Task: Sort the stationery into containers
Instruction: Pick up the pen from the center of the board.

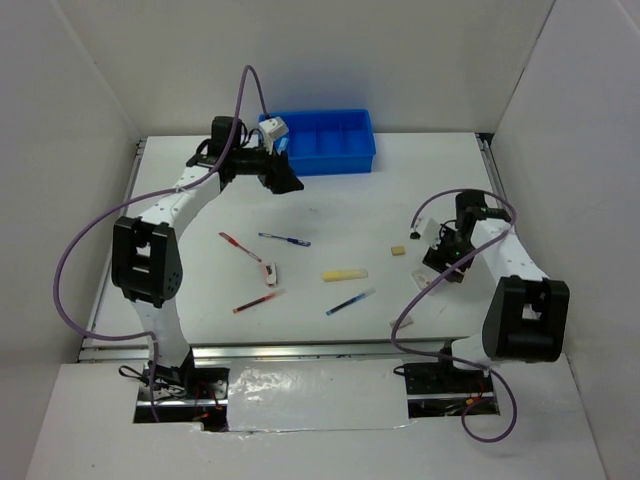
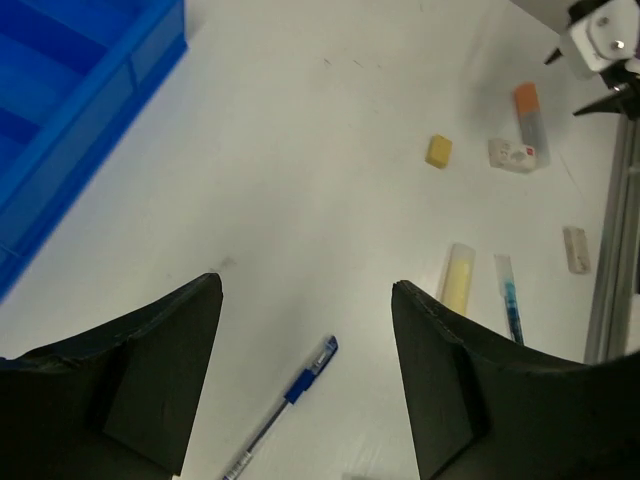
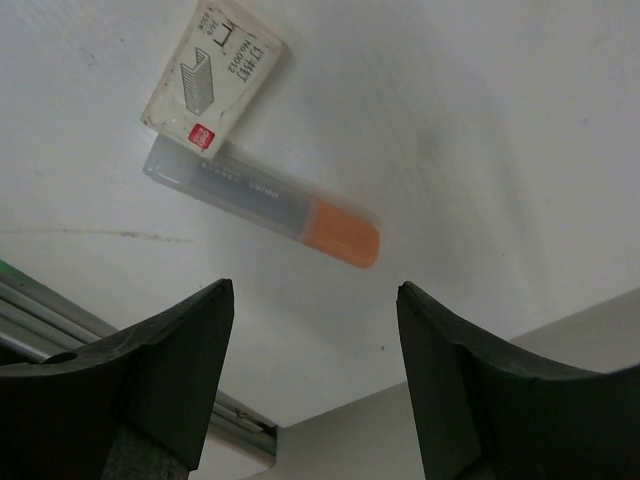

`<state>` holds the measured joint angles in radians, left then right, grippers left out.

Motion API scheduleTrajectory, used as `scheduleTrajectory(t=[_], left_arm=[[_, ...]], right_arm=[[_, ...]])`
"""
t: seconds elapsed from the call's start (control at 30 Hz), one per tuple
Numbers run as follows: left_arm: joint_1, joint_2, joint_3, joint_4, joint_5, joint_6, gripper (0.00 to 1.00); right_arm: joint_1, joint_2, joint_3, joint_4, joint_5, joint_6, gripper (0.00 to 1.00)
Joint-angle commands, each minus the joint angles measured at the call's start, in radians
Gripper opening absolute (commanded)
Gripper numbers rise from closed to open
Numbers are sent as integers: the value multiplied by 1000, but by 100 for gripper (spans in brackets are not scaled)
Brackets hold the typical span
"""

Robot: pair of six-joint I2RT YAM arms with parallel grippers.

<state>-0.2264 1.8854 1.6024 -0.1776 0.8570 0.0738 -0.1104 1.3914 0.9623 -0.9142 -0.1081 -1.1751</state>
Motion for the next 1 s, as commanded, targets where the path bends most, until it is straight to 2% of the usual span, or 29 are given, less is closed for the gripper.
scheduleTrajectory(t=[0.0,0.23,0.5,0.6,0.63,0.8,0.97], left_arm=[[-7,-5,22,-69,106,95,80],[-5,4,24,-54,100,81,80],[-4,29,33,-46,112,67,81],[-4,34,28,-42,113,61,81],[-4,32,27,-43,111,61,81],[-2,12,-12,-14,97,55,80],[10,-2,-61,62,115,-34,78]], right_arm=[[21,46,52,-35,-48,-118,74],[92,51,-80,46,34,-196,75],[147,106,-126,164,87,-182,74],[155,130,-128,187,87,-173,68],[155,139,-128,192,85,-173,62],[155,135,-152,228,99,-178,49],[150,121,-151,207,76,-176,31]])
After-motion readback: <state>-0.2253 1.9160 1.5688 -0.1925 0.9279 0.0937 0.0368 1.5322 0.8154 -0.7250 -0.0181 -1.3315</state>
